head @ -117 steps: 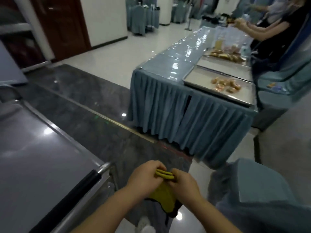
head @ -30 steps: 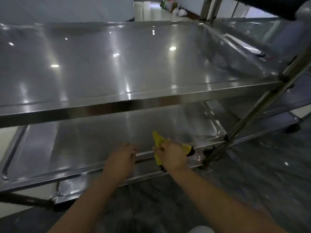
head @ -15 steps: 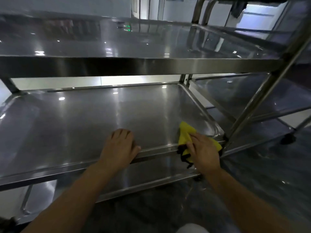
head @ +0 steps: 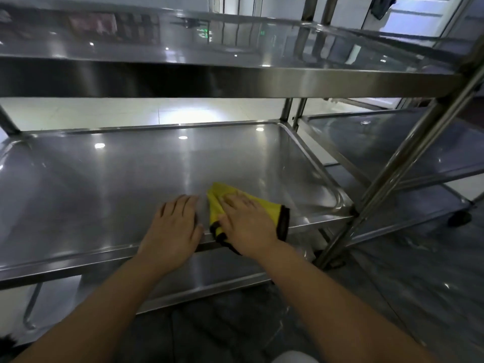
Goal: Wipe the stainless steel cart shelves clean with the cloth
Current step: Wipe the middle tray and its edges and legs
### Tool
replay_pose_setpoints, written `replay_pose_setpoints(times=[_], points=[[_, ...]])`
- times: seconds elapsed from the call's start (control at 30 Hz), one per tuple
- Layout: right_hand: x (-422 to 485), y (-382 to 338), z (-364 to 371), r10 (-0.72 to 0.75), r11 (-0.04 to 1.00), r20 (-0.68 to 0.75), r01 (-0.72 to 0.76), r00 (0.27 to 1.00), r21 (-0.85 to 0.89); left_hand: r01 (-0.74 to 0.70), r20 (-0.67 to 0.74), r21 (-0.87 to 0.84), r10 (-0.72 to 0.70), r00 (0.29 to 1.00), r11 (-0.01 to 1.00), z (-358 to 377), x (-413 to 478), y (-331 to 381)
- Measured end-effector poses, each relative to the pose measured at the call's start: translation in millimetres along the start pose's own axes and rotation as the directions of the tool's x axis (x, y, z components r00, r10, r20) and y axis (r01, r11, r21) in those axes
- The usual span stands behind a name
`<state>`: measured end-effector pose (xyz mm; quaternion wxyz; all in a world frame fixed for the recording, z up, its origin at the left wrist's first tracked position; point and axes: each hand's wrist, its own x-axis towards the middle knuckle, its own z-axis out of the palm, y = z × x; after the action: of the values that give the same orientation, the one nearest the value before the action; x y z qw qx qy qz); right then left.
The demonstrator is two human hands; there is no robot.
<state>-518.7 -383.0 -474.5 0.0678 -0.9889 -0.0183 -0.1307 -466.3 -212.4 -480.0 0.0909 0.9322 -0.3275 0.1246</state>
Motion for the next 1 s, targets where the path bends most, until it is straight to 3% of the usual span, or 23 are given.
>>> replay_pose_setpoints(times=[0.1, 0.23, 0.4, 0.53, 0.6, 0.7, 0.8, 0.9, 1.0], points=[[13, 11, 2, 0.001, 0.999, 0.193, 0.008, 0.981, -0.047, -0.014, -0.049, 0.010, 0.015, 0.999, 1.000, 8, 1, -4], [22, 78, -5, 0.116, 0.993, 0.306, -0.106, 0.945, -0.051, -0.010, 0.015, -0.008, 0.010, 1.000, 1.000, 10, 0, -3], [21, 185, -22, 0.400, 0.914, 0.295, -0.353, 0.868, -0.201, 0.011, 0.159, -0.025, -0.007, 0.987, 1.000, 0, 1, -1], [27, 177, -24, 0.509, 0.860, 0.255, -0.475, 0.822, -0.186, 0.074, 0.224, -0.052, -0.061, 0.973, 0.996, -5, 2, 4], [37, 148, -19, 0.460, 0.887, 0.241, -0.430, 0.855, -0.167, 0.087, 0.213, -0.069, -0.070, 0.974, 0.994, -6, 2, 5], [57, 88, 0, 0.237, 0.970, 0.252, -0.213, 0.938, -0.118, 0.099, 0.197, -0.065, -0.085, 0.977, 0.993, -7, 3, 6], [76, 37, 15, 0.046, 0.998, 0.285, -0.035, 0.958, -0.044, 0.118, 0.207, -0.039, -0.108, 0.972, 0.992, -7, 5, 8], [94, 40, 19, -0.003, 1.000, 0.330, 0.006, 0.944, -0.010, 0.100, 0.209, -0.044, -0.089, 0.974, 0.994, -5, 6, 5], [107, 78, 15, 0.070, 0.997, 0.300, -0.062, 0.951, -0.037, 0.053, 0.200, -0.061, -0.039, 0.979, 0.997, -4, 3, 2]])
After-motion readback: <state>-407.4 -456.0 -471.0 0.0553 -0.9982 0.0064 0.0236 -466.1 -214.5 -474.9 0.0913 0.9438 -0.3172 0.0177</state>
